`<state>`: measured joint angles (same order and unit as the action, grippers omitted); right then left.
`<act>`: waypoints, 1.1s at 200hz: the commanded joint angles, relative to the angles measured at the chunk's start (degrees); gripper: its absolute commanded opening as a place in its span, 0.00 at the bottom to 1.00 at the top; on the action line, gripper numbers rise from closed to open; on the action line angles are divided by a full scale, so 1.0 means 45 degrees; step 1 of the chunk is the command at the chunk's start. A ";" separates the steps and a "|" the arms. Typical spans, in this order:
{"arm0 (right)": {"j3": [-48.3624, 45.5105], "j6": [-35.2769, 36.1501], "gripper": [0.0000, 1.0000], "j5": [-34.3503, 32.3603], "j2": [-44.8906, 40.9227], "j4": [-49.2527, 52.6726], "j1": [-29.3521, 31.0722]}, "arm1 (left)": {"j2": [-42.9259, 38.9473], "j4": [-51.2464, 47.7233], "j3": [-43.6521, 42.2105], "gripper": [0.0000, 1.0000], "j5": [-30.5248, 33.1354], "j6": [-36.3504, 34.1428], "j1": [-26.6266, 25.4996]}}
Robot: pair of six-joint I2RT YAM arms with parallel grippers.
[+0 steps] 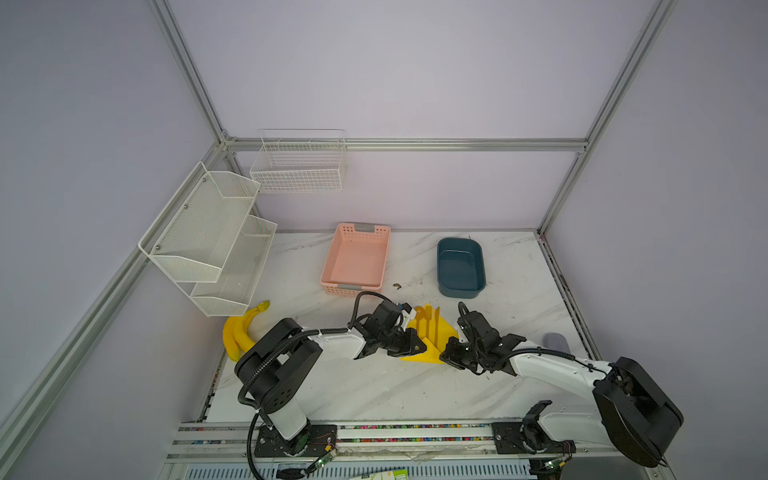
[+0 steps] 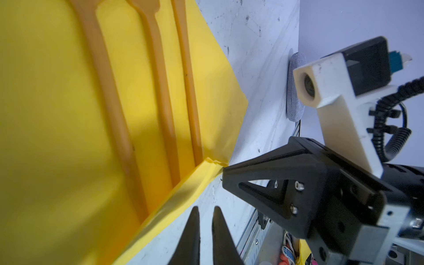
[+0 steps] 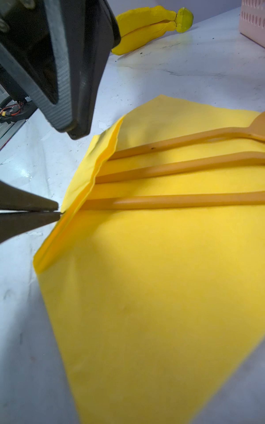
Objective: Place the utensils on the paper napkin and roll it up
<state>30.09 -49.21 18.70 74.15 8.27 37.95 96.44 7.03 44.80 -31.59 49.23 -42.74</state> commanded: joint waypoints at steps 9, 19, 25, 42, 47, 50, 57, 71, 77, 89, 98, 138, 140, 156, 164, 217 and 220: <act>0.0095 0.0170 0.09 -0.0313 0.0290 0.0033 0.0003 | 0.0402 -0.0003 0.1312 0.13 -0.0206 -0.0391 -0.0092; 0.0111 0.0186 0.09 -0.0308 0.0334 -0.0030 0.0011 | 0.0529 -0.0032 0.1416 0.13 -0.0186 -0.0427 -0.0092; 0.0130 0.0193 0.09 -0.0298 0.0373 -0.0063 0.0003 | 0.0604 -0.0021 0.1494 0.13 -0.0186 -0.0447 -0.0094; 0.0174 0.0234 0.09 -0.0167 0.0509 -0.0229 0.0003 | 0.0836 -0.0045 0.1646 0.13 -0.0206 -0.0452 -0.0110; 0.0172 0.0239 0.09 -0.0124 0.0542 -0.0287 0.0003 | 0.0875 -0.0040 0.1674 0.13 -0.0203 -0.0452 -0.0105; 0.0172 0.0221 0.09 -0.0102 0.0552 -0.0326 0.0003 | 0.0907 -0.0053 0.1684 0.13 -0.0205 -0.0462 -0.0111; 0.0172 0.0205 0.08 -0.0055 0.0554 -0.0393 0.0001 | 0.0977 -0.0057 0.1686 0.13 -0.0196 -0.0472 -0.0091; 0.0189 0.0138 0.09 0.0033 0.0554 -0.0526 0.0002 | 0.1081 -0.0058 0.1711 0.13 -0.0167 -0.0491 -0.0111; 0.0199 0.0133 0.08 0.0061 0.0554 -0.0572 -0.0004 | 0.1140 -0.0077 0.1723 0.13 -0.0167 -0.0501 -0.0111; 0.0210 0.0123 0.09 0.0118 0.0602 -0.0725 0.0003 | 0.1220 -0.0077 0.1742 0.12 -0.0167 -0.0511 -0.0111; 0.0209 0.0131 0.08 0.0159 0.0648 -0.0800 0.0003 | 0.1308 -0.0077 0.1746 0.12 -0.0167 -0.0519 -0.0099; 0.0263 0.0135 0.08 0.0140 0.0944 -0.0953 0.0004 | 0.1393 -0.0258 0.1818 0.12 -0.0118 -0.0629 -0.0109; 0.0252 0.0135 0.08 0.0127 0.0944 -0.0973 0.0003 | 0.1393 -0.0279 0.1822 0.12 -0.0110 -0.0658 -0.0096; 0.0260 0.0149 0.08 0.0011 0.0944 -0.0959 -0.0002 | 0.1390 -0.0343 0.1831 0.12 -0.0088 -0.0706 -0.0110; 0.0250 0.0175 0.07 -0.0053 0.1301 -0.0945 -0.0009 | 0.1386 -0.0355 0.1826 0.12 -0.0088 -0.0706 -0.0111; 0.0187 0.0208 0.06 -0.0210 0.1531 -0.0740 0.0003 | 0.1456 -0.0389 0.1787 0.12 -0.0108 -0.0684 -0.0103; 0.0189 0.0200 0.06 -0.0220 0.1523 -0.0729 0.0003 | 0.1449 -0.0390 0.1784 0.12 -0.0108 -0.0686 -0.0083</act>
<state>30.44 -48.34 19.27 80.23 3.22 37.95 102.94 4.86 48.53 -31.51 47.33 -43.16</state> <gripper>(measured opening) 0.066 0.124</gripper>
